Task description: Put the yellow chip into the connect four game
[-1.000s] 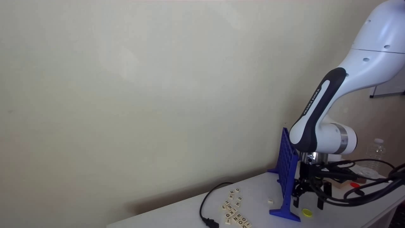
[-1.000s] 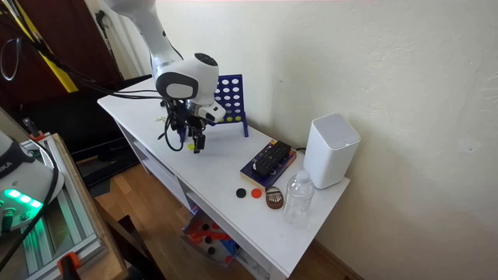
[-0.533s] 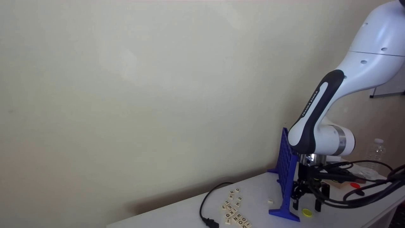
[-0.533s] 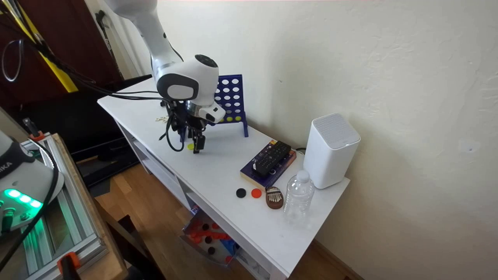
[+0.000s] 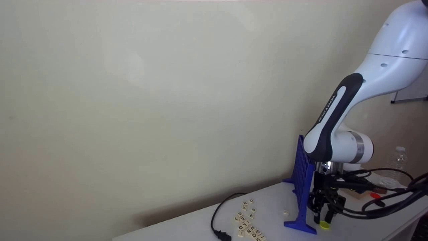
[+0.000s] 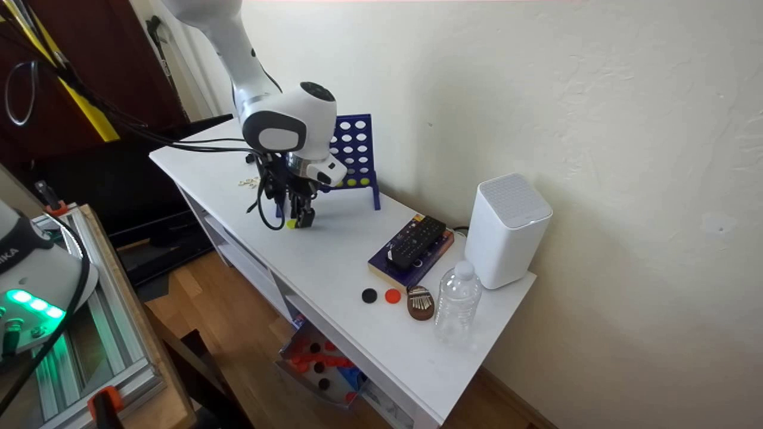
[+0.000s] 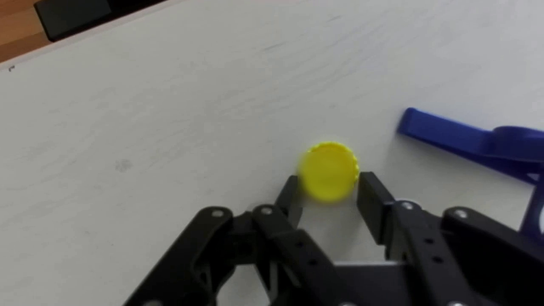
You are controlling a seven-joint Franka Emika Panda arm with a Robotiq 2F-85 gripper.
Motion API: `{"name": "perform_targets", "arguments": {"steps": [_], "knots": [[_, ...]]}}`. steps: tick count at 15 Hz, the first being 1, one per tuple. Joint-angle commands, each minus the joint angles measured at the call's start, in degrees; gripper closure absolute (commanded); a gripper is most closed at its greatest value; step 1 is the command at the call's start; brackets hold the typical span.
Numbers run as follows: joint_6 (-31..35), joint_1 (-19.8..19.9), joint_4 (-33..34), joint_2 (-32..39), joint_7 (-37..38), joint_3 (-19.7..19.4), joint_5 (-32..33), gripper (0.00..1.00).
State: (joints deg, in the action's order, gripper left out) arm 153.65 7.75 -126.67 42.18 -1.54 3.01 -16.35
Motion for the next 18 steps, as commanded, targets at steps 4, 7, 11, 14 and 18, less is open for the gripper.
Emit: {"name": "perform_targets", "arguments": {"steps": [4,7,11,14,18], "knots": [[-1.5,-0.3,1.5,1.1,0.3,-0.1,1.6,0.45],[-1.6,-0.4,1.6,1.1,0.4,-0.2,1.9,0.17],[-1.9,-0.8,1.6,1.3,0.6,-0.5,2.6,0.1],[-2.2,-1.4,1.6,1.4,0.8,-1.0,3.6,0.36],[-2.5,-1.4,1.7,1.4,0.8,-1.4,4.7,0.63]]}}
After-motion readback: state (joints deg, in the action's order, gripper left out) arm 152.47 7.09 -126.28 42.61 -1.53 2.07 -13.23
